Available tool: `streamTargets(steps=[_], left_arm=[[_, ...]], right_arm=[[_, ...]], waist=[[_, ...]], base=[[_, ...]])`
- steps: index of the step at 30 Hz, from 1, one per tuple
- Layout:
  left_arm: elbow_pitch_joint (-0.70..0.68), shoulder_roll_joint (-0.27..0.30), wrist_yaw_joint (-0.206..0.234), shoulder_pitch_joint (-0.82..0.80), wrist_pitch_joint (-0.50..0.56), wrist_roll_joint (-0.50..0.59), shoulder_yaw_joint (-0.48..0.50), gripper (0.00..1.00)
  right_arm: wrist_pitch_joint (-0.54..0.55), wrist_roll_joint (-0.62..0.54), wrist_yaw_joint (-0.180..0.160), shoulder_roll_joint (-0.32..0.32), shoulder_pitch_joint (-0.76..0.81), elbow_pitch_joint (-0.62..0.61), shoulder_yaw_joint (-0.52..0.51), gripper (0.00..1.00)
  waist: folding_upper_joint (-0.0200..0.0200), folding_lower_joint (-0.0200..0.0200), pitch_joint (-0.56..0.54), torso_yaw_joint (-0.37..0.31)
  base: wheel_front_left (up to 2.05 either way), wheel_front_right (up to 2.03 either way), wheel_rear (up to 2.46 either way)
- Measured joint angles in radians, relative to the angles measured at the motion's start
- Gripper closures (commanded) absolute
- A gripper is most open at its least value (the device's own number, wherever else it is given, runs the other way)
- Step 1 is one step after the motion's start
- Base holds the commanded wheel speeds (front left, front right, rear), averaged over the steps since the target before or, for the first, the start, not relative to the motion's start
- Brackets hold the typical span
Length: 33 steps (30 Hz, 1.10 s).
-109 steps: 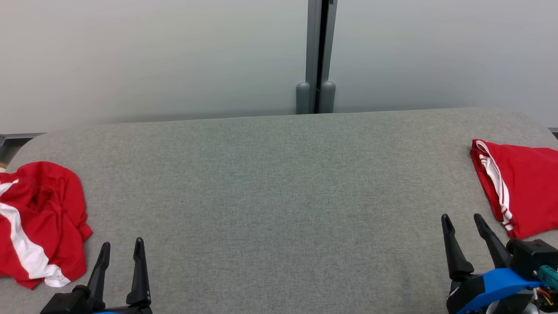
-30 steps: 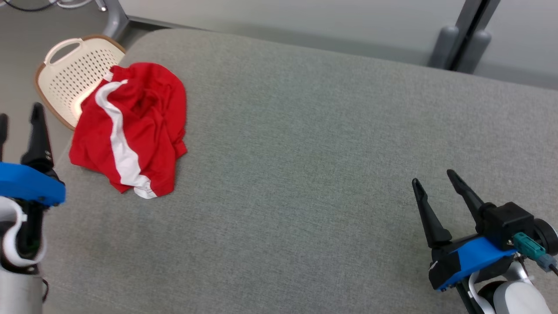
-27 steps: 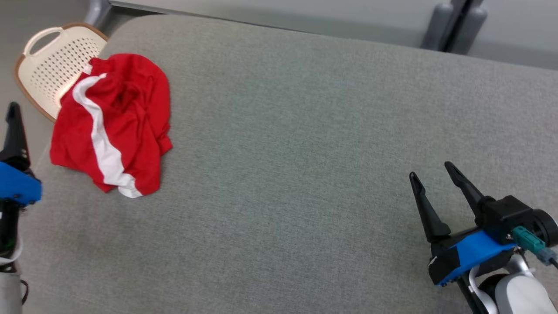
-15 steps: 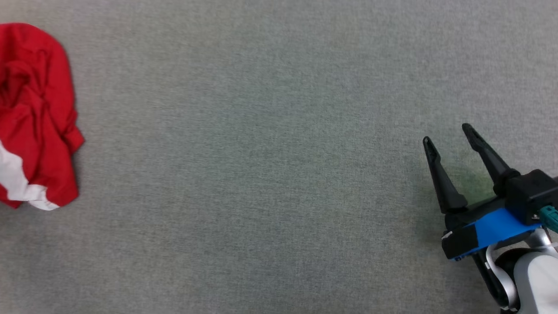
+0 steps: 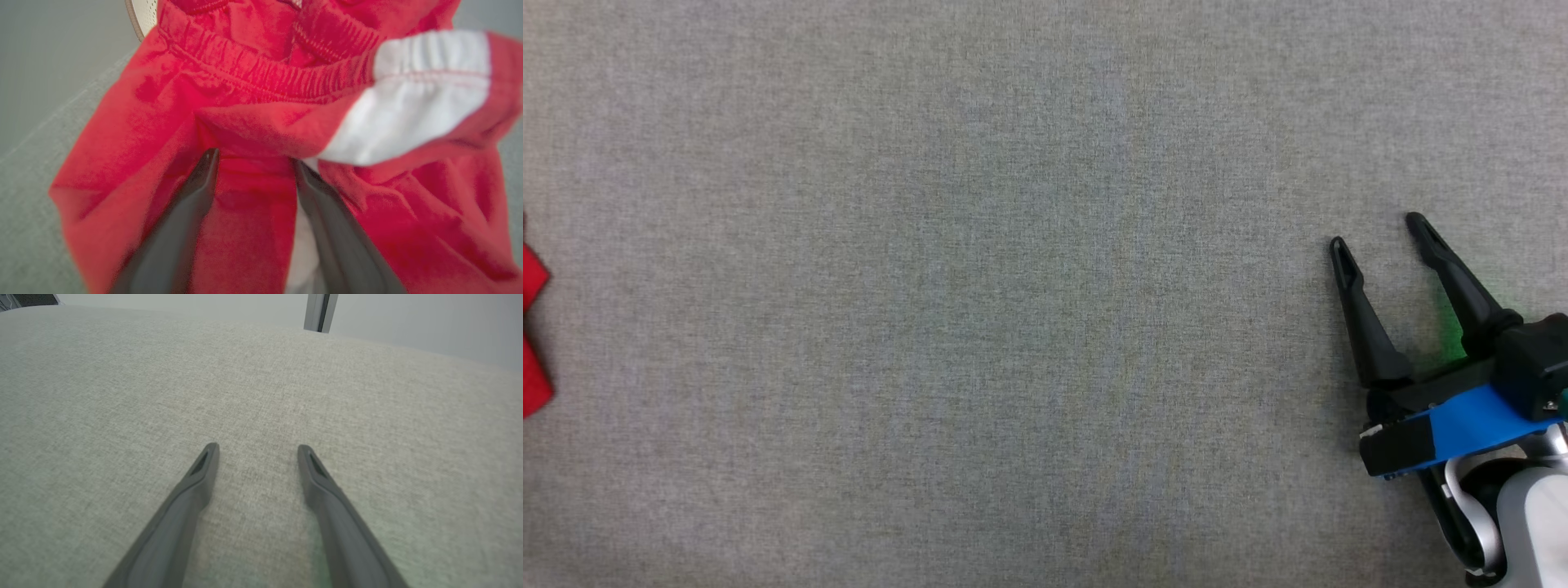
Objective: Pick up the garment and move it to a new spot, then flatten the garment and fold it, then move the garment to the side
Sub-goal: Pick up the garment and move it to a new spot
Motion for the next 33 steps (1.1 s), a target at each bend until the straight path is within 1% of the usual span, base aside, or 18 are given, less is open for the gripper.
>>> streamTargets(steps=[3,5,10,12,14,18,22,25,28,31,33], left_arm=[[0.021,0.002,0.003,-0.003,0.022,-0.012,0.003,1.00],[0.023,0.006,-0.002,0.001,0.019,-0.003,-0.007,1.00],[-0.006,0.020,-0.030,0.026,-0.059,0.066,-0.060,1.00],[-0.036,0.047,-0.040,0.028,-0.074,0.096,-0.083,1.00],[-0.072,0.060,-0.049,0.026,-0.080,0.105,-0.098,1.00],[-0.168,0.064,-0.056,0.023,-0.071,0.140,-0.145,1.00],[-0.298,0.071,-0.061,0.024,-0.041,0.155,-0.181,1.00],[-0.410,0.063,-0.062,0.025,-0.007,0.156,-0.208,1.00],[-0.513,0.042,-0.053,0.023,0.032,0.156,-0.239,1.00],[-0.616,0.007,-0.031,0.008,0.080,0.153,-0.273,1.00],[-0.678,-0.028,-0.017,-0.011,0.106,0.141,-0.300,1.00]], right_arm=[[-0.004,0.004,0.000,0.006,0.000,0.010,0.001,0.00],[-0.012,0.007,0.000,0.013,-0.001,0.020,0.005,0.00],[-0.041,0.024,0.000,0.032,0.001,0.084,0.016,0.00],[-0.059,0.033,0.000,0.046,0.002,0.117,0.031,0.00],[-0.072,0.042,0.000,0.062,0.004,0.151,0.046,0.00],[-0.099,0.056,0.000,0.085,0.022,0.213,0.070,0.00],[-0.118,0.063,0.000,0.098,0.046,0.257,0.072,0.00],[-0.129,0.069,0.000,0.109,0.066,0.278,0.074,0.00],[-0.136,0.077,0.000,0.117,0.091,0.292,0.069,0.00],[-0.136,0.078,0.000,0.124,0.107,0.296,0.061,0.00],[-0.136,0.078,0.000,0.126,0.108,0.295,0.057,0.00]], waist=[[0.0000,0.0001,-0.017,0.001],[0.0000,0.0002,-0.034,0.001],[0.0000,0.0004,-0.103,0.005],[0.0000,0.0003,-0.142,0.006],[0.0000,0.0004,-0.187,0.006],[0.0000,0.0003,-0.285,0.004],[0.0000,0.0002,-0.388,-0.008],[0.0000,0.0002,-0.458,-0.022],[0.0000,0.0001,-0.516,-0.042],[0.0000,0.0000,-0.557,-0.069],[0.0000,0.0000,-0.572,-0.091]], base=[[0.00,0.00,0.00],[0.00,0.00,0.00],[0.00,0.00,0.00],[0.00,0.00,0.00],[0.00,0.00,0.00],[0.00,0.00,0.00],[0.00,0.00,0.00],[0.00,0.00,0.00],[0.00,0.00,0.00],[0.00,0.00,0.00],[0.00,0.00,0.00]])
